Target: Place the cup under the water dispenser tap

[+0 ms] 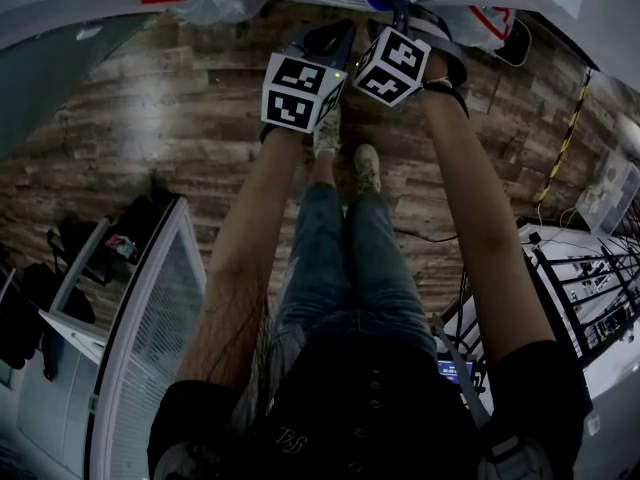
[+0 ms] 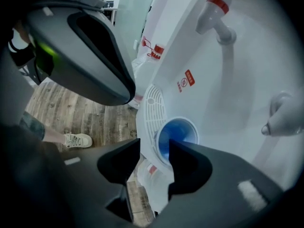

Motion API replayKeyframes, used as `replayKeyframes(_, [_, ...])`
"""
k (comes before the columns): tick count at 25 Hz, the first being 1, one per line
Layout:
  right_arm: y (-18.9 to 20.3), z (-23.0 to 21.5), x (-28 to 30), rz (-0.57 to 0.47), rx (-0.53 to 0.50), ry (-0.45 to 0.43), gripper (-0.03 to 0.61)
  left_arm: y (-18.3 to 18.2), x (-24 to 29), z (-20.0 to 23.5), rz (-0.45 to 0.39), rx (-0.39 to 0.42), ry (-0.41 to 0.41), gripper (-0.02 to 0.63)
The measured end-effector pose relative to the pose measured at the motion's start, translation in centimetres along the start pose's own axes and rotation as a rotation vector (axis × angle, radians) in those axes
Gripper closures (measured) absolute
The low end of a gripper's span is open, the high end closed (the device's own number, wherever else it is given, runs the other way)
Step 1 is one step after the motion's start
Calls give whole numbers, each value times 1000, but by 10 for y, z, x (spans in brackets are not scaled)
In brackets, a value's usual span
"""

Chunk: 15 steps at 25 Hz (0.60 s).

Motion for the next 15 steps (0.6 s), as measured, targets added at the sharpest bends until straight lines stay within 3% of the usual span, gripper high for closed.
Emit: replayKeyframes(15, [-12,-2,-58,-98,46,49,387,-26,-28,-22,-21,54,-10,615])
Point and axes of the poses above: the fingertips, and each gripper's own axes: x forward along the fingers, z to its left, y out of its underside, the point moved 10 cm from there along -x, backward along the fingers, and after that the axes turned 7 degrees about -z, right-handed, at the moved point
